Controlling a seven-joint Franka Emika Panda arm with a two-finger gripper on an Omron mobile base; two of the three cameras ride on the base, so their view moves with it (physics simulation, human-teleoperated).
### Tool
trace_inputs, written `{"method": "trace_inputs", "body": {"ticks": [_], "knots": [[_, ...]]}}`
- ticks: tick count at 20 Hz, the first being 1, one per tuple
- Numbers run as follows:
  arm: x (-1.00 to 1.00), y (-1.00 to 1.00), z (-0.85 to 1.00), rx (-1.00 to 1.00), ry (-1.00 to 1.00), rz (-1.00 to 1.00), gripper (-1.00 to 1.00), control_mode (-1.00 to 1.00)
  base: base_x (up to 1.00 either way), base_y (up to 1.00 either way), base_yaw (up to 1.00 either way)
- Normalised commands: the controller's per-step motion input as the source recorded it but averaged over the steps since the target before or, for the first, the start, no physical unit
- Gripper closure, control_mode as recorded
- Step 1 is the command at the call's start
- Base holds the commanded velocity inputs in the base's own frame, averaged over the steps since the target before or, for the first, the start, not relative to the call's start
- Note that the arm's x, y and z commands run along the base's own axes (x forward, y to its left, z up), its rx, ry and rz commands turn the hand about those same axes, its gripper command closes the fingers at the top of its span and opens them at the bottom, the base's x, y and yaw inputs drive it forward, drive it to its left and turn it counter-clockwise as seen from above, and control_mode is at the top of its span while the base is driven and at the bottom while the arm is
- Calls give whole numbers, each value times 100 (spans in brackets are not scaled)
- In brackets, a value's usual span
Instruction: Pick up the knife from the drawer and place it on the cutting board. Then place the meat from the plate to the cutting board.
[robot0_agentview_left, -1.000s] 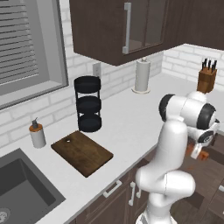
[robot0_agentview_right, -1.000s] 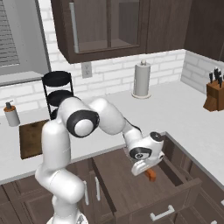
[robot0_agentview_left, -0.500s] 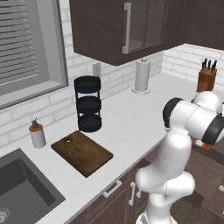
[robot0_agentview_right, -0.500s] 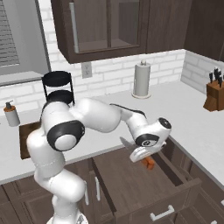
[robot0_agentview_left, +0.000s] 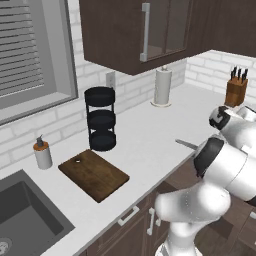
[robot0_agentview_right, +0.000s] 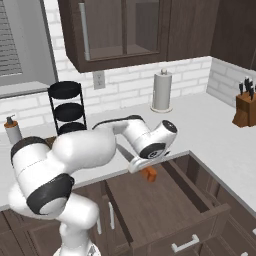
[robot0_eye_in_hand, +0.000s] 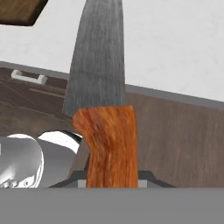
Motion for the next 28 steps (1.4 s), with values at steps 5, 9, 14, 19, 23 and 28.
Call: {"method": "trace_inputs", "body": {"ticks": [5, 9, 14, 19, 23, 28], "knots": [[2, 99, 22, 0, 0, 8, 100, -100, 0, 0, 0], [-11, 92, 0, 0, 0, 24, 100, -100, 0, 0, 0], [-3, 88, 0, 0, 0, 21, 100, -100, 0, 0, 0], [0, 91, 0, 0, 0, 17, 100, -100, 0, 0, 0], [0, 94, 0, 1, 0, 15, 100, -100, 0, 0, 0], [2, 100, 9, 2, 0, 4, 100, -100, 0, 0, 0]]}}
